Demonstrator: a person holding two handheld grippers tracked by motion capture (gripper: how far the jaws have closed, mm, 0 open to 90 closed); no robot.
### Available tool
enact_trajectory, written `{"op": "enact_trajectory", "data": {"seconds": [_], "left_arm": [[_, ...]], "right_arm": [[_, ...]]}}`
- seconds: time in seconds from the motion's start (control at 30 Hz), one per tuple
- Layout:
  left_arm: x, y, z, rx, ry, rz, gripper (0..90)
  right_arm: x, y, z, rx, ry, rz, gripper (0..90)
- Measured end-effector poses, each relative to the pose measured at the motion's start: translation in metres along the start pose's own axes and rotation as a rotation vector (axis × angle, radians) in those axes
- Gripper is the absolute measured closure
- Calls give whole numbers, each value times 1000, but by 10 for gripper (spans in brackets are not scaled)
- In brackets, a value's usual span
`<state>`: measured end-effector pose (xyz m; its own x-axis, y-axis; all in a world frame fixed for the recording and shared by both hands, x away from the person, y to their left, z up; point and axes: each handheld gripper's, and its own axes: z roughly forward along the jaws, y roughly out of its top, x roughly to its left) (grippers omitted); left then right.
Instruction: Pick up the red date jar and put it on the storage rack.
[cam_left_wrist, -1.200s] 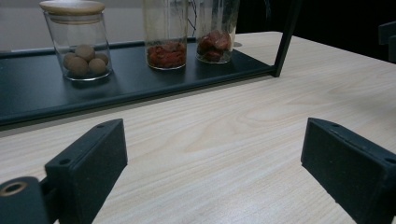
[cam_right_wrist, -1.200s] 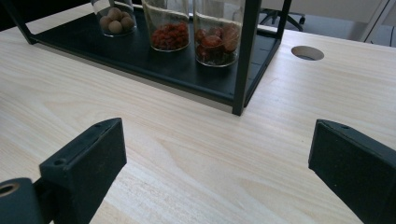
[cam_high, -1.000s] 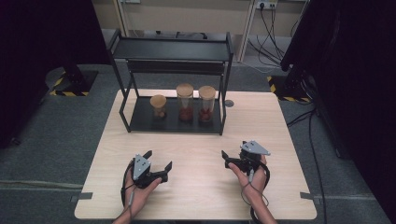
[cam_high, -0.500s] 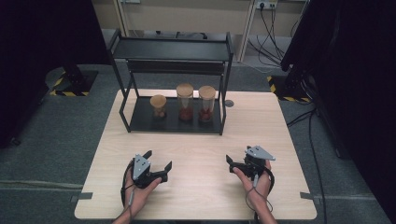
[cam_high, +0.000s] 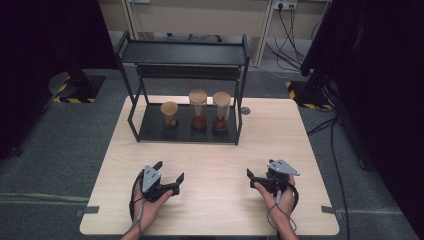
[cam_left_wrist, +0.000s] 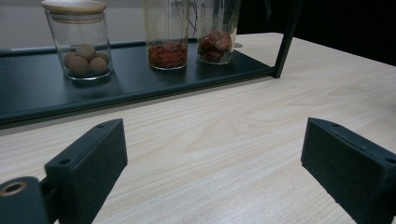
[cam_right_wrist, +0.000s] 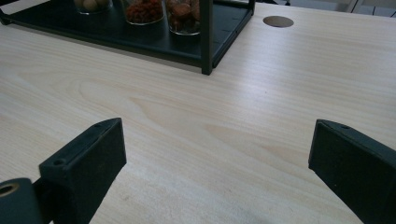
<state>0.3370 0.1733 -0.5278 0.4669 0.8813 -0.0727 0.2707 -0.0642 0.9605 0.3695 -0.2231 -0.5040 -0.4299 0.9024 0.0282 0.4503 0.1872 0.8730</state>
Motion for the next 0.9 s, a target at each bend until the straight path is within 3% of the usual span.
{"op": "enact_trajectory", "data": {"seconds": [0.9], "left_arm": [[0, 0, 0, -1, 1, -1, 64]], "right_arm": [[-7, -23, -5, 18, -28, 29, 42]]}}
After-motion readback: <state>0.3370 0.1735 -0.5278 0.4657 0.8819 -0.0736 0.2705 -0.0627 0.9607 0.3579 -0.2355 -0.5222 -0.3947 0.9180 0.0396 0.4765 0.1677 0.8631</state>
